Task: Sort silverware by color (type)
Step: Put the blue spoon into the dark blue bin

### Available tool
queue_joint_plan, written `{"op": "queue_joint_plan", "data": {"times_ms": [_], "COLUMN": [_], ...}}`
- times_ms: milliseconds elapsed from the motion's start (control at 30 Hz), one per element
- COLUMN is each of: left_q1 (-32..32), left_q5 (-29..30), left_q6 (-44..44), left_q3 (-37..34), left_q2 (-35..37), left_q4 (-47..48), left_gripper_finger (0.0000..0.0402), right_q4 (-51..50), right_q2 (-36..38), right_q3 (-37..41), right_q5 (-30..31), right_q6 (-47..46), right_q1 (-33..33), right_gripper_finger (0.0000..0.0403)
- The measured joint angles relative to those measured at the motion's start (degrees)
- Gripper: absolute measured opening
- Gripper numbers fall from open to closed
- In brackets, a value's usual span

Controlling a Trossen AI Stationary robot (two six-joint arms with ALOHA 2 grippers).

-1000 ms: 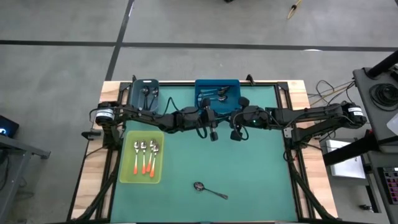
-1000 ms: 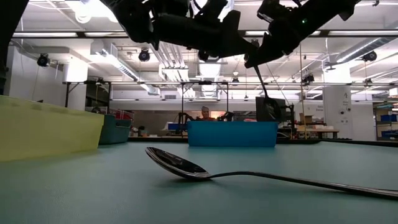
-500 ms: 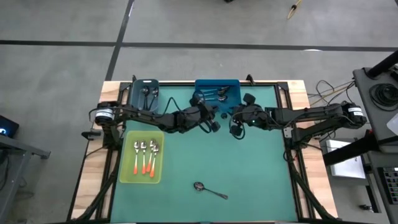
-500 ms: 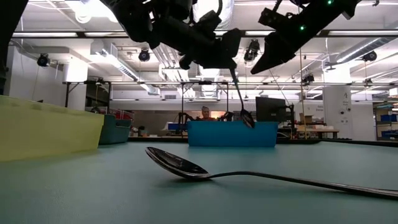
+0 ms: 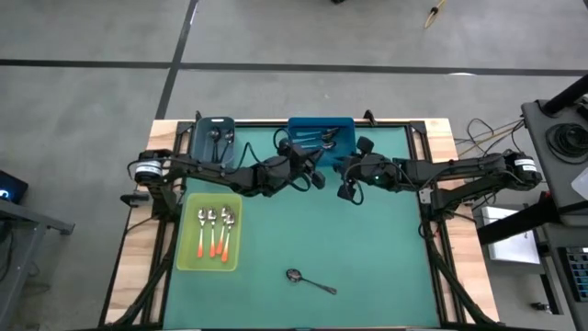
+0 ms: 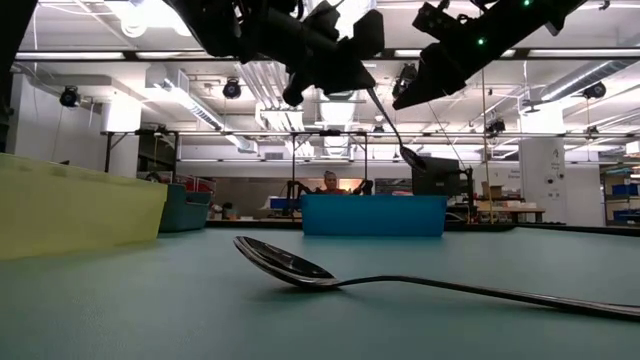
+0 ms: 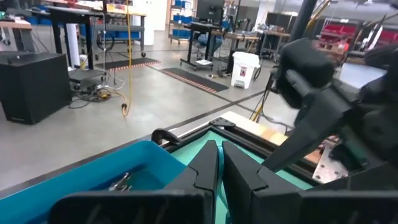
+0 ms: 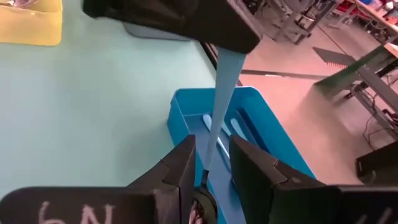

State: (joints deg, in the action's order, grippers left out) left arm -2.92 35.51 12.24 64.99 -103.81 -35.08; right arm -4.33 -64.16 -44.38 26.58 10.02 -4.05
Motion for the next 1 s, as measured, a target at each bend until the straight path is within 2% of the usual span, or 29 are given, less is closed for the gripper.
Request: {"op": "queue_joint_plan", "data": {"times_ms": [667,1000], "left_q1": [2.24,2.19], "left_q5": [0.18,0.67], "left_q6": [-0.56,-1.04], "left_q3": [0.00,0.00], "left_q2": [-0.02,-0.02], "left_q4": [-6.73,-6.64], "left_gripper_finger": [0.0000,0.0000], "right_q4": [0.53,1.74], "right_q2": [0.00,-0.04], "right_q3": [0.03,0.04], "right_q5": [0.56,0.58], "right_q6": [-0.23,1.32], "right_q1": [-0.76,-0.76], "right_gripper_finger": [0.0087,0.0015]}}
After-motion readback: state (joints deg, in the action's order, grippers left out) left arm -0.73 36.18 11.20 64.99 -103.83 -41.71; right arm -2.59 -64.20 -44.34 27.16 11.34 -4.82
